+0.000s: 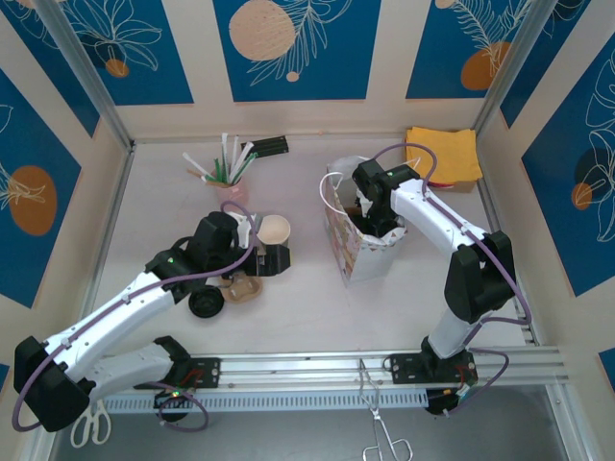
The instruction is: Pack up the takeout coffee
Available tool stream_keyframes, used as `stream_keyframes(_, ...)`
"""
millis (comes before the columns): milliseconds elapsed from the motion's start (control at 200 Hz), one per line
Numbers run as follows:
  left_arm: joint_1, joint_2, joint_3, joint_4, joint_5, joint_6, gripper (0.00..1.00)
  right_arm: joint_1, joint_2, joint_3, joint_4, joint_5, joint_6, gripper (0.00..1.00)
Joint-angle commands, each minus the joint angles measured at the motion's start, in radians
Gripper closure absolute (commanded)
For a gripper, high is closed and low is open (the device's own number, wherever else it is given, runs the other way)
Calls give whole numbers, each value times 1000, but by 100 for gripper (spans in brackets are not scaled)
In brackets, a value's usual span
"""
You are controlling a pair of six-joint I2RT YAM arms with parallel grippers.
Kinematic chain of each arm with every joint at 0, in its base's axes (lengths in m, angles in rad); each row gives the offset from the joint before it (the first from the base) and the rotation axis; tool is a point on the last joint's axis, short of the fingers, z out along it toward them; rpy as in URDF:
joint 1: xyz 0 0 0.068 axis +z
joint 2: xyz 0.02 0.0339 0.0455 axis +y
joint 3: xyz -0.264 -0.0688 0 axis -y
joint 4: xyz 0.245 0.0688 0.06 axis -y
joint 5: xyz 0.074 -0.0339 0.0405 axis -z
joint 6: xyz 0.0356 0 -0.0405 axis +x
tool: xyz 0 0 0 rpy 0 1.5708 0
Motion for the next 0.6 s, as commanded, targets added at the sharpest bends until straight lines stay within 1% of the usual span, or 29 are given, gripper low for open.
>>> stream_keyframes(0, -15, -18, 11, -4, 6, -7, 0, -6, 132, -97, 64, 17, -5, 31)
stream_keyframes(595, -15, -33, 33, -2, 0, -14, 0, -4, 85, -64, 24, 24, 0, 31)
